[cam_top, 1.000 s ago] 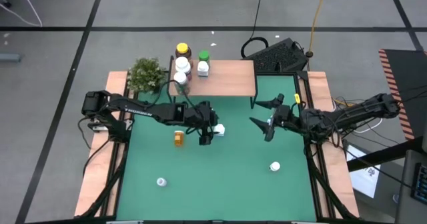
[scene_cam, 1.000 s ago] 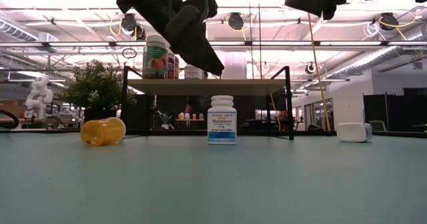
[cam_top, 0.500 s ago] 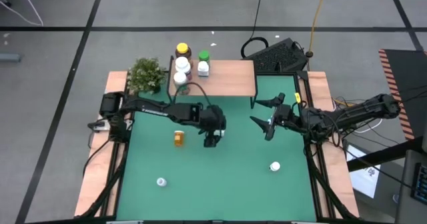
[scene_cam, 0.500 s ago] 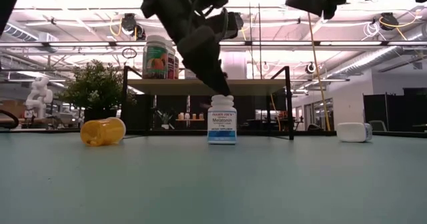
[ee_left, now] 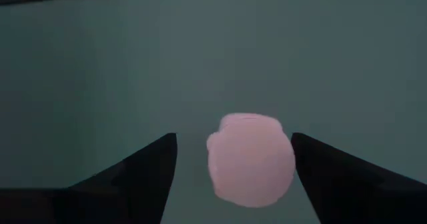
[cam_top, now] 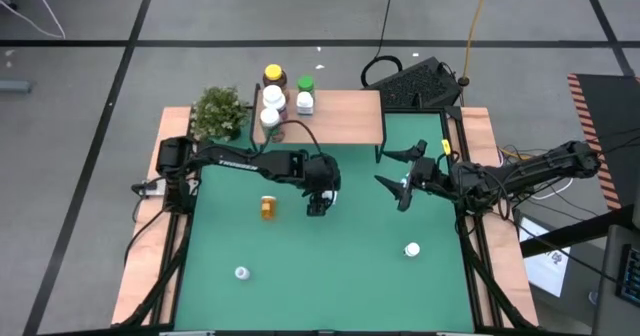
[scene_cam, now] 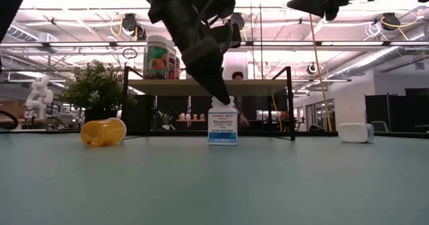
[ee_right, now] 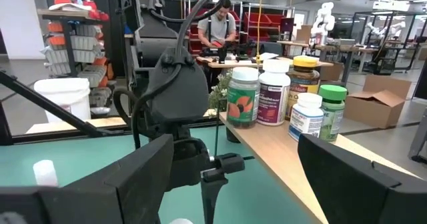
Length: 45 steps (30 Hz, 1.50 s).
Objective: Pick and place medicine bottles onto shelf by color
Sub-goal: Put the left white and blue pill bottle on the shelf
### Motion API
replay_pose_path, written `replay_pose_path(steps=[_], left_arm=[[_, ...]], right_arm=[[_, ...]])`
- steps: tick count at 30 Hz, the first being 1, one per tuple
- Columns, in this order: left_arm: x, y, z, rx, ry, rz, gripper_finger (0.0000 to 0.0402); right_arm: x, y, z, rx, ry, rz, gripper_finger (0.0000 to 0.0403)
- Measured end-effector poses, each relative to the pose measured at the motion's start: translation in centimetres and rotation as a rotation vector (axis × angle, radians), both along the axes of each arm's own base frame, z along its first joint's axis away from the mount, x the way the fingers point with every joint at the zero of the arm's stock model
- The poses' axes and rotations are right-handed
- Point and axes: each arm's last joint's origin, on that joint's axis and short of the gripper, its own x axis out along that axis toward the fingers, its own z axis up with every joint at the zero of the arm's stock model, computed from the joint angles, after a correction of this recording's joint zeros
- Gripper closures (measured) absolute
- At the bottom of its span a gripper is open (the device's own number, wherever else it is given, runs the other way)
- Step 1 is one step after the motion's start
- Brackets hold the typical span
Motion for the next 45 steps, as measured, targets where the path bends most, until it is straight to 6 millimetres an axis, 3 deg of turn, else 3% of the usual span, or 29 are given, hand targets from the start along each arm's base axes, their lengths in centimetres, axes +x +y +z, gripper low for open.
replay_pose_path(steps=[10,15,20,27,31,35,45], left_arm=[[-0.3,0.7,-0.2,-0.077,0.025,-0.004,0.0228],[-0.8,0.7,1.1,-0.072,0.014,0.022,0.0233],[-2.0,1.3,6.2,-0.021,0.005,0.087,0.0209],[-3.5,3.0,14.4,0.107,-0.072,0.156,0.0234],[-4.2,5.0,16.9,0.131,-0.109,0.198,0.0224],[-4.9,7.2,17.0,0.141,-0.093,0.249,0.0210],[-6.6,11.5,14.1,0.132,0.030,0.363,0.0222]], right_arm=[[0.0,0.0,0.1,0.001,-0.008,0.000,0.0085],[0.0,0.0,0.1,-0.004,-0.006,0.001,0.0085],[0.0,0.0,0.1,-0.006,-0.007,0.001,0.0085],[0.0,0.1,0.3,-0.008,-0.028,0.022,0.0085],[0.0,0.1,0.3,-0.008,-0.025,0.022,0.0085],[0.0,0.1,0.2,-0.007,-0.022,0.022,0.0085],[0.0,0.1,0.1,-0.030,0.001,0.022,0.0085]])
